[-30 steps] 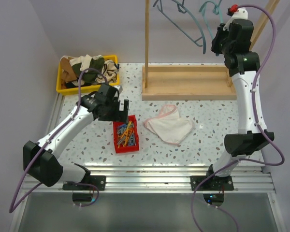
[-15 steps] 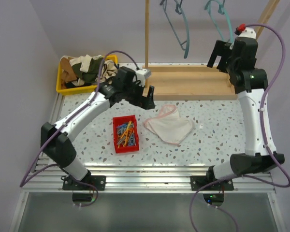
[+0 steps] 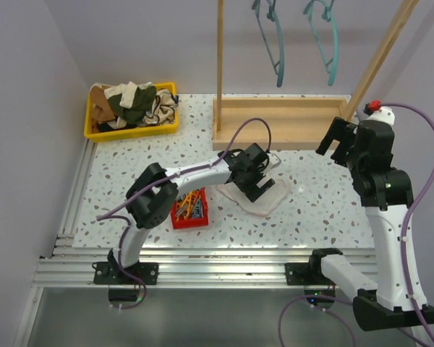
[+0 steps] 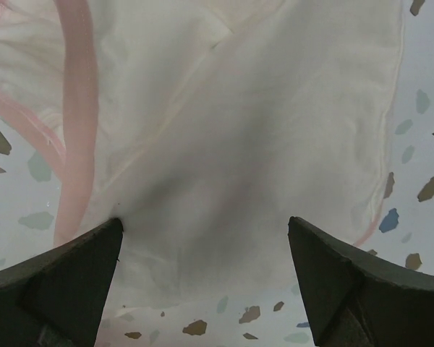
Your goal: Remove the underwear clipped to the hanger
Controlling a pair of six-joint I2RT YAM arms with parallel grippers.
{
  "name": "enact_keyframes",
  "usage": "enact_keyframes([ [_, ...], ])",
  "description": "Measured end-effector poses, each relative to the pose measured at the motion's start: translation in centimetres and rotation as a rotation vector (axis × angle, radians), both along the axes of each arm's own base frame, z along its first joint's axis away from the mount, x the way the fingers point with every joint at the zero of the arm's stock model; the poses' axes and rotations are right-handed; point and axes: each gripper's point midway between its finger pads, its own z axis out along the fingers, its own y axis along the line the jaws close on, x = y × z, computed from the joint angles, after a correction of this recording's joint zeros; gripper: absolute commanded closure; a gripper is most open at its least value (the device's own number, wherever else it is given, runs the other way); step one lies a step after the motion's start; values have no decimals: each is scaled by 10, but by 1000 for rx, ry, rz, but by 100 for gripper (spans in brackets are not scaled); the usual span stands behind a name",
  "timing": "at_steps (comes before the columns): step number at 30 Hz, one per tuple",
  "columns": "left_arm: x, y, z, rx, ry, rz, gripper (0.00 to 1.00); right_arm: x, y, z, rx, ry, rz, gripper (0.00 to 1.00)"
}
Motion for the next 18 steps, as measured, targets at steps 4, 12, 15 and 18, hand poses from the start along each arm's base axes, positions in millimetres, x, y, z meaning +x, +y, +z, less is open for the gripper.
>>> enact_keyframes([
  [4,14,-9,-7,7,-105,-21,0,-8,6,-35,25,93,24,1],
  [12,42,-21,-30,-4,-220,-32,1,-18,15,-59,57,149,58,2],
  [15,45,-26,-32,-34,-235,-33,19,-20,18,-56,68,136,73,6],
  [18,43,-31,-34,-61,-232,-45,65,-21,21,-55,79,131,88,18],
])
